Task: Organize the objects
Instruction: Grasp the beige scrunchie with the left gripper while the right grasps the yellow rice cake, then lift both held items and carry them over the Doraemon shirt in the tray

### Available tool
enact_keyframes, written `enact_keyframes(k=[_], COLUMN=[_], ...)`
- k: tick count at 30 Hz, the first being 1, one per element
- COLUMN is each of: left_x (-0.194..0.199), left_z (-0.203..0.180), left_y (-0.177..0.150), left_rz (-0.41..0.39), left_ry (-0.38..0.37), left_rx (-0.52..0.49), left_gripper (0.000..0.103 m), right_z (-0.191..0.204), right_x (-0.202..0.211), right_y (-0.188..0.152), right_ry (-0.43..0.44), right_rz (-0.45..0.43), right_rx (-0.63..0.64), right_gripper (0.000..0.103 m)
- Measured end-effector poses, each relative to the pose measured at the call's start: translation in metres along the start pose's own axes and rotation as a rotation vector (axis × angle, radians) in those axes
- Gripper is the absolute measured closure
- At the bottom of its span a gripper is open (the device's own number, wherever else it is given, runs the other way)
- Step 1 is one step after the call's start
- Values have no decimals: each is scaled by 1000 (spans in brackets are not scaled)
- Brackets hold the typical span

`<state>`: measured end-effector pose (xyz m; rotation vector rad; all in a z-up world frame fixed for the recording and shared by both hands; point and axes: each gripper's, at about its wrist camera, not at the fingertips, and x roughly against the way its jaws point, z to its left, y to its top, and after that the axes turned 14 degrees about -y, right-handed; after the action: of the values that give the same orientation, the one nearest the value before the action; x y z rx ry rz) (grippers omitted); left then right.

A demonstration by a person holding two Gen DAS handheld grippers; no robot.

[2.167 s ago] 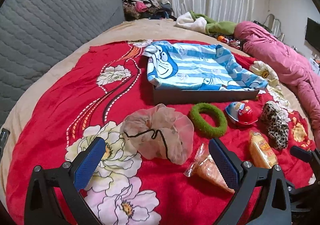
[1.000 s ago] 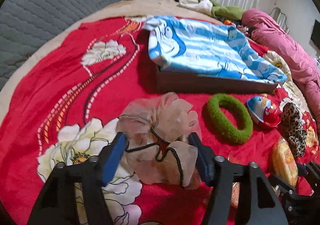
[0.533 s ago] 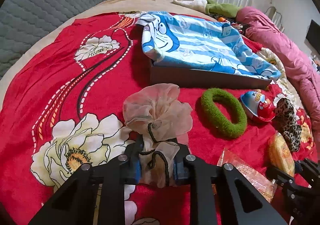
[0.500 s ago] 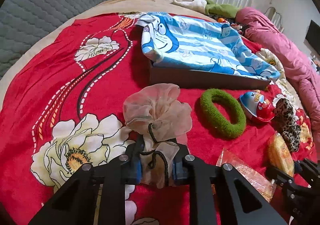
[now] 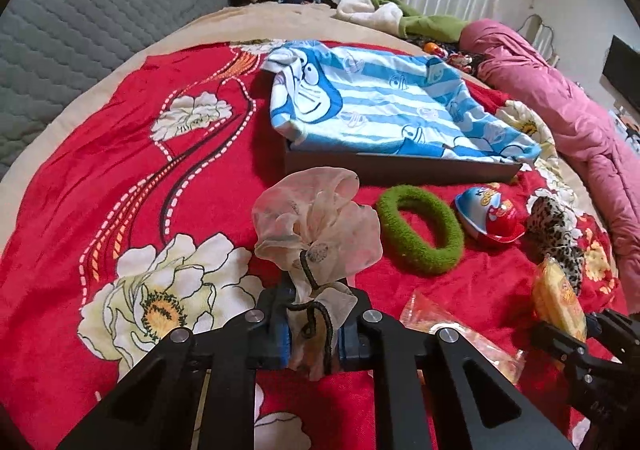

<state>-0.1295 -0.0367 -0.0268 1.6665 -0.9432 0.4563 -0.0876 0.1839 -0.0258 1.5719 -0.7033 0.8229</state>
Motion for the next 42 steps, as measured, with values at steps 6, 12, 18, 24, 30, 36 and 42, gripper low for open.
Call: enact_keyframes(k=[6, 12, 18, 24, 30, 36, 42], left_x=[16, 33, 47, 61, 68, 73, 77], left_z=[-11, -24, -37, -50, -65, -74, -84], left_y=[7, 15, 21, 24, 24, 27, 36], left_rz=[-23, -43, -63, -86, -92, -100, -113], left_ry=[6, 15, 24, 17, 19, 24, 24], left_rx=[-27, -48, -64, -78, -102, -109, -114], left_gripper=[87, 87, 87, 87, 87, 87, 87], right_z=[-4, -5, -8, -12, -13, -17, -21], right_x=[14, 32, 49, 61, 70, 77, 83], right_y=[6, 14, 22, 33, 39, 46, 61], right_ry=[5, 11, 17, 18, 15, 16, 13], right_rz=[-28, -68, -106, -147, -172, -193, -223], right_rx=[-7, -6, -7, -12, -10, -13, -20], right_gripper=[64, 64, 64, 65, 64, 65, 65])
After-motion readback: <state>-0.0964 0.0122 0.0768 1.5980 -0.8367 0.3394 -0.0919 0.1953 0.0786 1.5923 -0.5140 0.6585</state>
